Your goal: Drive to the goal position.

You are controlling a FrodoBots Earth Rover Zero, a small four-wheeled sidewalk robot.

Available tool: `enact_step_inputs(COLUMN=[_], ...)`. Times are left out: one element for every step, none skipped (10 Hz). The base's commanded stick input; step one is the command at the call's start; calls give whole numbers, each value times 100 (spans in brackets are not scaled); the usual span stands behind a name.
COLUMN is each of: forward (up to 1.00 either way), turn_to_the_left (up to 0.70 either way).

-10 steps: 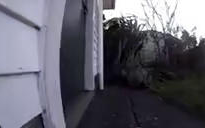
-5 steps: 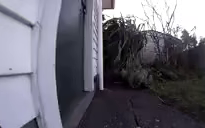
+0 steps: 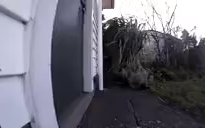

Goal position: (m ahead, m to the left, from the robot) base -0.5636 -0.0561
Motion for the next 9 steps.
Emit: enact_step_inputs(forward=[7, 7, 7, 7, 7, 7, 7, 7, 6], turn_to_the_left=[-12, -12, -10, -5, 0, 0, 0, 0, 0])
